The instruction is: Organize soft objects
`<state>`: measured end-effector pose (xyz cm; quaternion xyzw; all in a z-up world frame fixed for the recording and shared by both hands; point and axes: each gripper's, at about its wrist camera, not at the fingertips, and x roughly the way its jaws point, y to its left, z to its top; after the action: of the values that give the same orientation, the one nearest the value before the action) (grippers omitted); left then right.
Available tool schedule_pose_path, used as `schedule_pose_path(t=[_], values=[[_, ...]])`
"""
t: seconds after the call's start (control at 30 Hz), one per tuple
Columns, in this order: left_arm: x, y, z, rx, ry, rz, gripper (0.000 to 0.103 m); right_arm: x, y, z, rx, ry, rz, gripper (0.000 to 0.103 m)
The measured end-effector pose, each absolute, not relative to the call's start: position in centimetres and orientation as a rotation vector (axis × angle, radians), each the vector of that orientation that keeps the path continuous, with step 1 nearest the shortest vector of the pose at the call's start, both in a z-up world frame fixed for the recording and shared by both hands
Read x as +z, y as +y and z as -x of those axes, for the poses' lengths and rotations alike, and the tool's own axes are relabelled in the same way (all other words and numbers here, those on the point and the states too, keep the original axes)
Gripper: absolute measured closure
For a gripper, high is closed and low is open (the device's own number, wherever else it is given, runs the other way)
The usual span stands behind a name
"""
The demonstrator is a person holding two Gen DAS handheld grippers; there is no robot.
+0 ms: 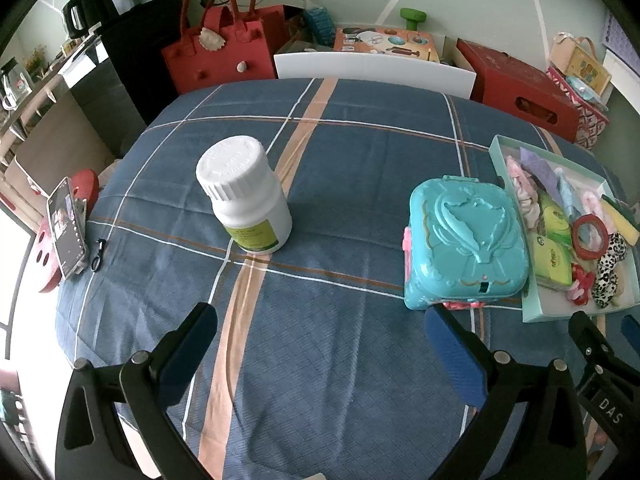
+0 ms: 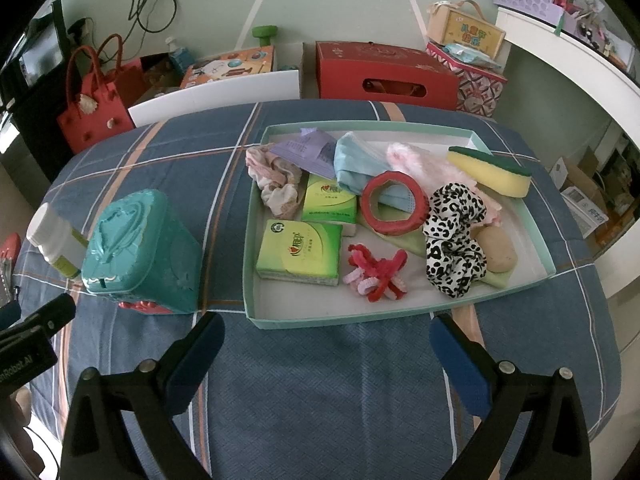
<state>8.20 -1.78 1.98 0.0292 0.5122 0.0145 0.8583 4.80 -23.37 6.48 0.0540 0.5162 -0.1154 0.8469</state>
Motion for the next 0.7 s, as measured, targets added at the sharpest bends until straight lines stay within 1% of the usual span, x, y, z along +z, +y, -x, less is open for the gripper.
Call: schedule_pose_path(t=[0.7], values=[[1.86,-1.67,-8.23,0.044,1.083,-0.066,0.000,6.36,-24.17,-4.72,-0.263,1.098,-0.119,0.000]])
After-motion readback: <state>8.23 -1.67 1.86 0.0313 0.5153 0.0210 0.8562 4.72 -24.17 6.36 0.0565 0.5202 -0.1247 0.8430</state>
